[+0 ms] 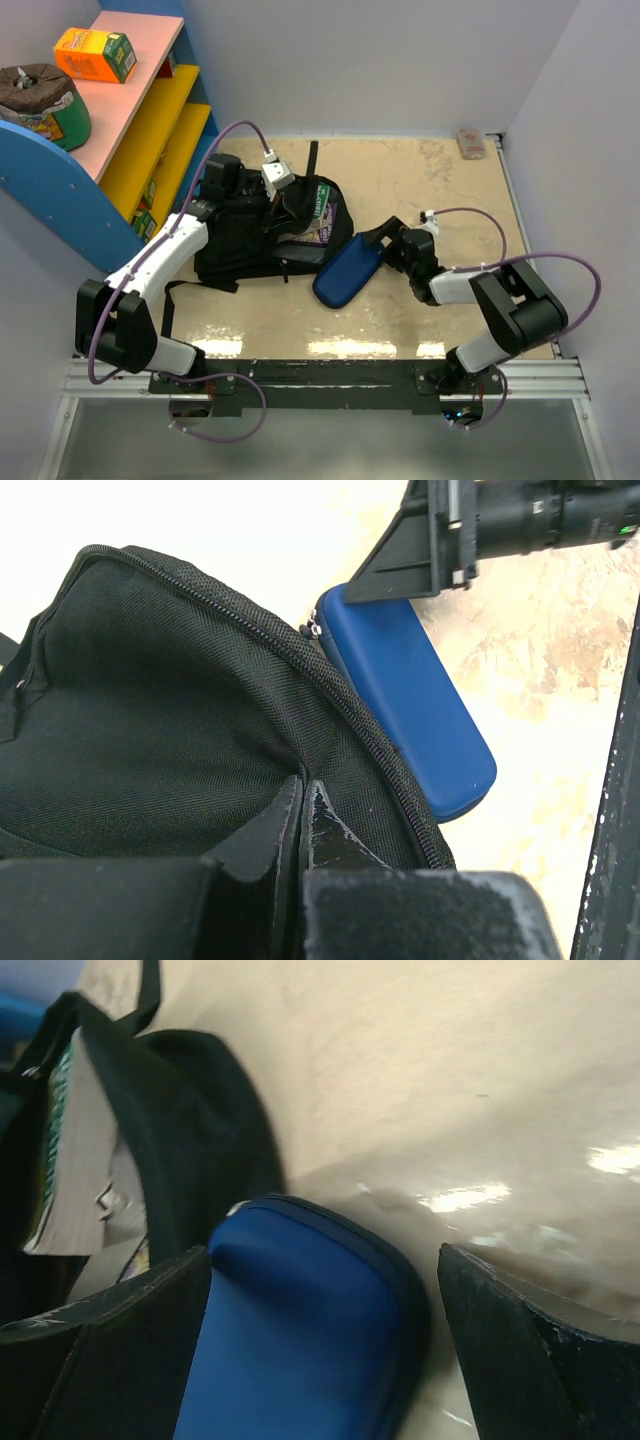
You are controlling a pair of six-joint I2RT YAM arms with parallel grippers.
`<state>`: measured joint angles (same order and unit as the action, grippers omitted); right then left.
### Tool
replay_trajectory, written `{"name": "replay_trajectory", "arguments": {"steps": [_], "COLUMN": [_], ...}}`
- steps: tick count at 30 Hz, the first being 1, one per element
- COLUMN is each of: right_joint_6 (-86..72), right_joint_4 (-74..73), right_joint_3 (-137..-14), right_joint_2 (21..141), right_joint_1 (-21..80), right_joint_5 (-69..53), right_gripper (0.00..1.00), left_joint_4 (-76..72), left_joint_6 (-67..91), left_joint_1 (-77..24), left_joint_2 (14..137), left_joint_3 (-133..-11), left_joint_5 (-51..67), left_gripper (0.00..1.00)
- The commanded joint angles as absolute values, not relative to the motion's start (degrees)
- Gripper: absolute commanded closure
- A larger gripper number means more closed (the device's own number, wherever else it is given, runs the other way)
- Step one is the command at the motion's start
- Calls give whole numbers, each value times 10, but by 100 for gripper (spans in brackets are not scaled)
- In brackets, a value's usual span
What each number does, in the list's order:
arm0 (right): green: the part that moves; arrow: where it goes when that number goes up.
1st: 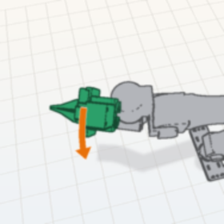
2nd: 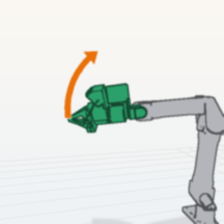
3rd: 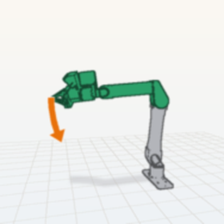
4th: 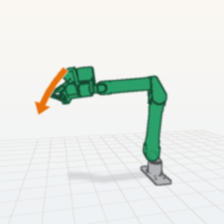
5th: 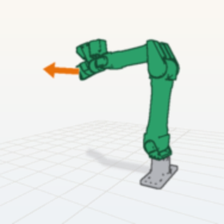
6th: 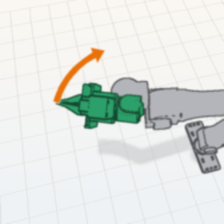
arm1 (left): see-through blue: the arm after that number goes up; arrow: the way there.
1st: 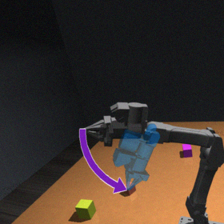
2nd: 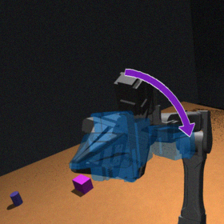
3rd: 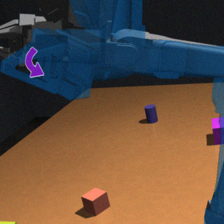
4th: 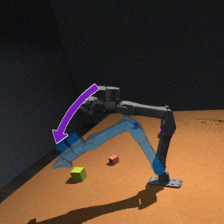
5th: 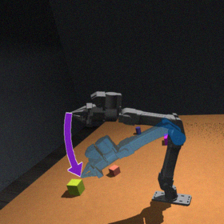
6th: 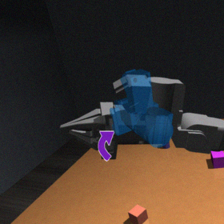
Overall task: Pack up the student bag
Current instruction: Pick up the stationery from the center of the board.
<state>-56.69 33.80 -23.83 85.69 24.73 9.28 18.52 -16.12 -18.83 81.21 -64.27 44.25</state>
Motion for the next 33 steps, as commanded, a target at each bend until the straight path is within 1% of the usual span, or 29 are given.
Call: {"name": "replay_trajectory", "arguments": {"steps": [1, 2, 4, 8, 10, 12, 14, 16, 18, 25, 27, 28, 30, 31, 33], "right_joint_6": [-553, -558, -562, -584, -578, -568, -550, -542, -536, -534, -540, -549, -552, -548, -545], "right_joint_4": [436, 441, 443, 484, 464, 413, 344, 309, 288, 237, 242, 255, 257, 248, 237], "right_joint_3": [-213, -214, -204, -166, -162, -160, -170, -180, -189, -263, -267, -261, -258, -261, -265], "right_joint_2": [936, 964, 980, 971, 958, 920, 895, 869, 867, 961, 988, 989, 977, 970, 939], "right_joint_1": [245, 245, 245, 247, 250, 253, 259, 281, 300, 361, 365, 365, 366, 365, 365], "right_joint_5": [-45, -60, -79, -77, -71, -48, -26, -4, 8, 26, 25, 23, 25, 26, 27], "right_gripper": [2, 3, 4, 7, 7, 1, 1, 1, 1, 1, 7, 17, 28, 36, 44], "left_joint_4": [166, 166, 162, 159, 156, 155, 156, 153, 151, 157, 166, 169, 170, 171, 172], "left_joint_6": [-167, -165, -164, -154, -152, -150, -152, -150, -149, -157, -161, -165, -165, -167, -168], "left_joint_1": [-196, -196, -196, -197, -199, -201, -203, -205, -209, -214, -214, -214, -214, -214, -214], "left_joint_2": [798, 799, 802, 810, 811, 812, 811, 813, 816, 813, 813, 813, 813, 813, 813], "left_joint_3": [-662, -663, -664, -669, -669, -669, -669, -666, -666, -669, -672, -673, -672, -672, -673], "left_joint_5": [492, 492, 493, 497, 495, 492, 490, 487, 487, 481, 481, 481, 481, 480, 480], "left_gripper": [100, 100, 100, 100, 100, 100, 100, 100, 100, 100, 100, 100, 100, 100, 100]}}
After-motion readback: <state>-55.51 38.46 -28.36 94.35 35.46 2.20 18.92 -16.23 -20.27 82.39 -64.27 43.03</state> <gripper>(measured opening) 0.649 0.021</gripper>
